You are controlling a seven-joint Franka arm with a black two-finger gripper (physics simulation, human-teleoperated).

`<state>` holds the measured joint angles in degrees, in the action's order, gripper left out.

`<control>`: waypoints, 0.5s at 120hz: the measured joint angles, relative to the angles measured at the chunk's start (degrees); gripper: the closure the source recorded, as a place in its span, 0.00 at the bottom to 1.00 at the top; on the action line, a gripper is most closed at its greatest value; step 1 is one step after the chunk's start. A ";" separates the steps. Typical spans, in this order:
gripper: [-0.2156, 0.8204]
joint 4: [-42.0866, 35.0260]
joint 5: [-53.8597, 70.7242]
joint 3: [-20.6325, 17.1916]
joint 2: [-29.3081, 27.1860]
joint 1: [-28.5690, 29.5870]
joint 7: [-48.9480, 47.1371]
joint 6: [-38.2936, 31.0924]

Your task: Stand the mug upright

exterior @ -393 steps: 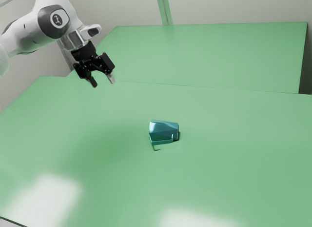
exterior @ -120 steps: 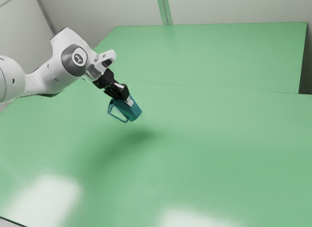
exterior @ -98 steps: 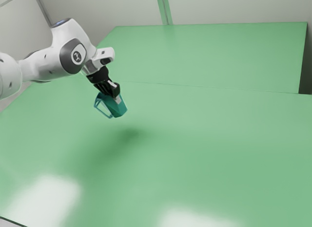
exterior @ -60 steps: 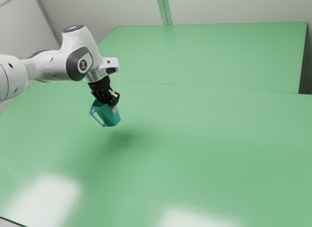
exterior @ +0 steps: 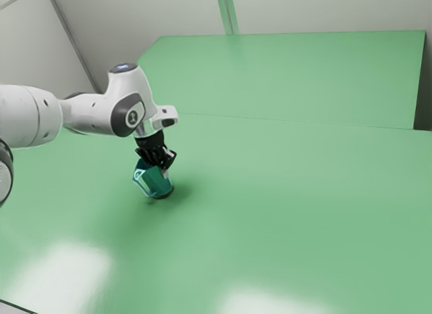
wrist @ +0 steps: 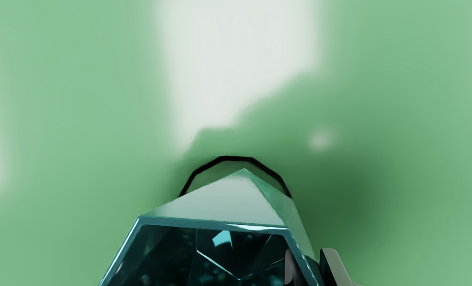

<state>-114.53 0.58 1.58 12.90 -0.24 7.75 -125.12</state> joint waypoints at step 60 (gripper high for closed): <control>0.35 0.98 -1.33 -1.56 -5.79 -0.04 -2.27 0.08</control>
<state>-113.56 -0.75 0.02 7.11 -0.28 5.48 -125.04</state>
